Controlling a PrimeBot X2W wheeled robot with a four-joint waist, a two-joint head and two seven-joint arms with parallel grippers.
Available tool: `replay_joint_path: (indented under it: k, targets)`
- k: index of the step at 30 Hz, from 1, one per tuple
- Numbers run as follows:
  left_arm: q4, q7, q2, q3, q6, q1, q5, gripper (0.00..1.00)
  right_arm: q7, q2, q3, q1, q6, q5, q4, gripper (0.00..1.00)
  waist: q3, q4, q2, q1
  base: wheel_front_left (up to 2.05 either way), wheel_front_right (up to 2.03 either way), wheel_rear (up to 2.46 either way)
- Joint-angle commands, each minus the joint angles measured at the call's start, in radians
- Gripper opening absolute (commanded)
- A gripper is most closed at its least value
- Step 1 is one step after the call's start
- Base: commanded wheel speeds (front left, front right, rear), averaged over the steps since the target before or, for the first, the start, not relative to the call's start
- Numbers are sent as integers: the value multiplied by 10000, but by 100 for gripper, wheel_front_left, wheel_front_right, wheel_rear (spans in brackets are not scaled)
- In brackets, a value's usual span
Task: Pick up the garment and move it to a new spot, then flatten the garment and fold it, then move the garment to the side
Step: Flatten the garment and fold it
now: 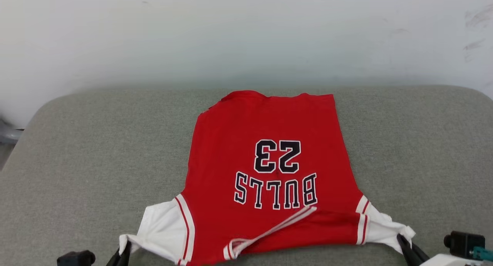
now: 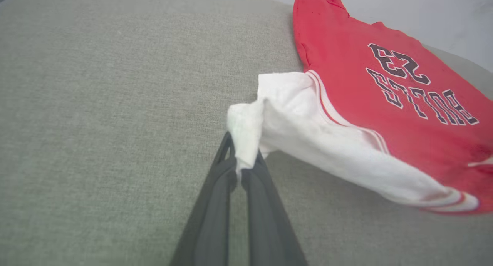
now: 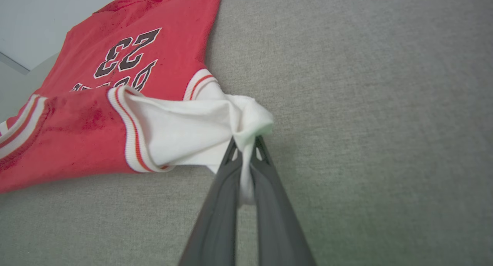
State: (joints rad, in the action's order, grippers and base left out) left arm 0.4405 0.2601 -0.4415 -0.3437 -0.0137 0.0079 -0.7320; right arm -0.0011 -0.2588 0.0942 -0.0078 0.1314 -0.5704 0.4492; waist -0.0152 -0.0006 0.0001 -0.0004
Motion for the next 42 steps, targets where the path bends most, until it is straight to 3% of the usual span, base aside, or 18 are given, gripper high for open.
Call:
replay_joint_path:
  k: [1,4,5,7,8,9,10,16,23,32,42]
  targets:
    - [-256,74,35,111,143,358,-81,0,91,196,-279,451,-14,131,-227,0,-91,49,-1,4,0,0,0]
    - [-654,74,163,185,249,801,-103,0,184,512,-640,1053,-14,351,-607,0,-164,96,-1,4,0,0,0]
    - [-814,74,186,234,274,880,-44,0,207,598,-745,1197,-14,426,-727,9,-180,117,-1,4,0,0,0]
    - [-1028,74,253,283,338,1030,56,0,274,746,-1002,1435,-14,595,-833,32,-204,157,-1,4,0,0,0]
    - [-1148,74,292,310,342,1069,132,0,285,843,-1078,1482,-14,671,-928,50,-210,168,-1,4,0,0,0]
    - [-1239,74,335,312,360,1118,190,0,337,926,-1122,1529,-14,725,-988,88,-214,177,-1,4,0,0,0]
    - [-1348,74,368,327,390,1127,294,0,364,976,-1166,1569,-14,784,-1042,100,-215,187,-1,4,0,0,0]
    - [-1900,73,555,489,447,1043,587,0,656,775,-1366,1050,-11,819,-1350,100,-124,271,-1,4,0,0,0]
    - [-2783,73,724,593,613,696,1048,0,1364,129,-1751,-882,-11,459,-876,100,339,573,-1,4,0,0,0]
    - [-3705,63,1140,412,389,-605,1657,0,3439,-743,-1989,-4456,-11,72,1156,100,2044,1654,-1,4,0,0,0]
    - [-4168,63,2008,484,-218,-1818,2381,0,6356,-1655,-1969,-8223,-11,846,2546,100,3805,2678,-1,4,0,0,0]
